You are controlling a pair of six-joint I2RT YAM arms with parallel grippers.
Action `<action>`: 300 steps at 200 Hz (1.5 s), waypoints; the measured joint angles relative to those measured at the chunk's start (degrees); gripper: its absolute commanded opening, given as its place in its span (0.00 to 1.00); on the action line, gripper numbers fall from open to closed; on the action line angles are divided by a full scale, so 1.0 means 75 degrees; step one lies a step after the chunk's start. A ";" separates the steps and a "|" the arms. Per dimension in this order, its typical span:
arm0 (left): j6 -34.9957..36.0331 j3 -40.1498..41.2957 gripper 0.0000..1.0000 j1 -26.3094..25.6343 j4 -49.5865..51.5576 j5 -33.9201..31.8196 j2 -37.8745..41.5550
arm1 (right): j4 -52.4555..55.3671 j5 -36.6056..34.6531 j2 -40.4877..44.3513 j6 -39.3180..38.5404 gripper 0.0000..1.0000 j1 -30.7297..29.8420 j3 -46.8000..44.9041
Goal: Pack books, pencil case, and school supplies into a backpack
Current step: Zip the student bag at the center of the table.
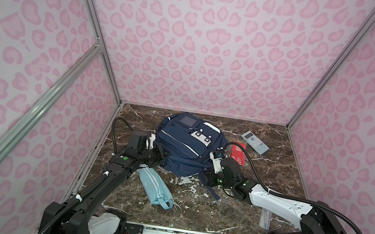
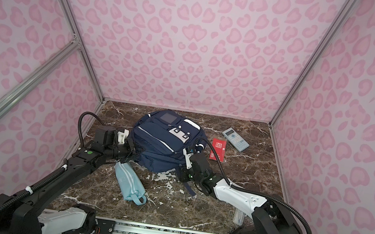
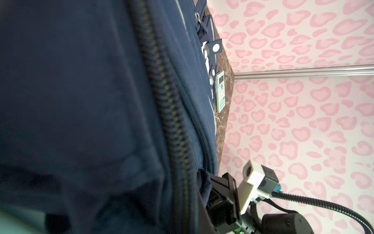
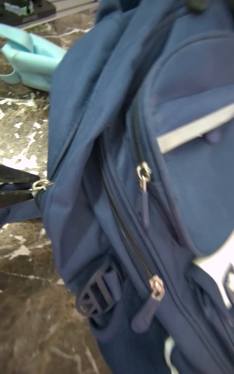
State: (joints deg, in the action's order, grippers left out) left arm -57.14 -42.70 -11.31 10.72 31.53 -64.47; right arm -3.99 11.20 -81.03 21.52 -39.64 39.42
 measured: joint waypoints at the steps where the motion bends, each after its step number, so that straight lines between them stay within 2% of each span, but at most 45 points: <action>1: 0.0000 -0.0003 0.03 0.0000 0.0000 0.0003 0.0000 | -0.0009 0.0020 -0.0006 -0.0006 0.00 0.0032 0.0003; 45: 0.0099 -0.0137 0.03 0.0137 0.0015 0.0114 -0.0125 | -0.0265 0.0653 -0.0962 -0.0195 0.00 0.0831 0.0469; 72: 0.0557 -0.0501 0.03 0.0425 0.0481 0.0268 -0.0137 | -0.0717 0.1763 -0.1521 -0.0525 0.00 0.1434 0.0679; 92: 0.1145 -0.0775 0.03 0.0650 0.1157 0.0402 -0.0140 | -0.0772 0.2238 -0.1553 -0.0799 0.00 0.1536 0.0752; 107: 0.1521 -0.0918 0.04 0.0731 0.1355 0.0565 -0.0318 | -0.0638 0.1897 -0.1393 -0.0901 0.00 0.1294 0.0831; 131: 0.1938 -0.0930 0.20 0.0866 0.1422 0.0434 -0.0708 | 0.0452 -0.0207 -0.1300 -0.0697 0.00 -0.0195 0.1209; 144: 0.2095 -0.1037 0.34 0.0880 0.1486 0.0085 -0.0877 | 0.0944 -0.1023 -0.1311 -0.0405 0.00 -0.0997 0.1367; 149: 0.2154 -0.1116 0.49 0.0883 0.1489 -0.0073 -0.0944 | 0.1099 -0.1253 -0.1338 -0.0262 0.00 -0.1271 0.1454; 161: 0.2215 -0.1346 0.78 0.0930 0.1460 -0.0490 -0.1116 | 0.1393 -0.1617 -0.1547 0.0061 0.00 -0.1836 0.1789; 178: 0.2226 -0.1623 1.00 0.1000 0.1346 -0.1078 -0.1311 | 0.1644 -0.1897 -0.2069 0.0309 0.00 -0.2294 0.2477; 194: 0.2226 -0.1714 0.98 0.1029 0.1349 -0.1661 -0.1268 | 0.1781 -0.2119 -0.2661 0.0472 0.00 -0.2465 0.3246; 212: 0.2235 -0.1498 0.99 0.1020 0.1381 -0.2084 -0.0761 | 0.1801 -0.2162 -0.3179 0.0621 0.00 -0.2506 0.3870; 236: 0.2124 -0.0603 0.95 0.0941 0.1355 -0.2069 0.0119 | 0.1781 -0.2168 -0.3538 0.0766 0.00 -0.2524 0.4351; 256: 0.1655 0.0481 0.94 0.0796 0.0924 -0.1751 0.0624 | 0.1617 -0.2162 -0.3579 0.0851 0.00 -0.2570 0.4401; 272: 0.1125 0.1043 0.93 0.0583 0.0478 -0.1463 0.0379 | 0.1460 -0.2104 -0.3579 0.0871 0.00 -0.2605 0.4331; 289: 0.0822 0.1052 0.90 0.0291 0.0035 -0.1376 -0.0111 | 0.1364 -0.2072 -0.3555 0.0819 0.00 -0.2707 0.4255; 295: 0.0778 0.0938 0.87 0.0192 -0.0096 -0.1387 -0.0294 | 0.1346 -0.2087 -0.3526 0.0749 0.00 -0.2780 0.4232; 300: 0.0755 0.0848 0.80 0.0117 -0.0227 -0.1390 -0.0423 | 0.1314 -0.2078 -0.3491 0.0685 0.00 -0.2844 0.4211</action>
State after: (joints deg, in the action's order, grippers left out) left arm -51.48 -36.34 -10.44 9.02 21.10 -67.64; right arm 5.87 -4.38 -107.22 26.65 -60.97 71.00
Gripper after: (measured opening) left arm 0.898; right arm 0.061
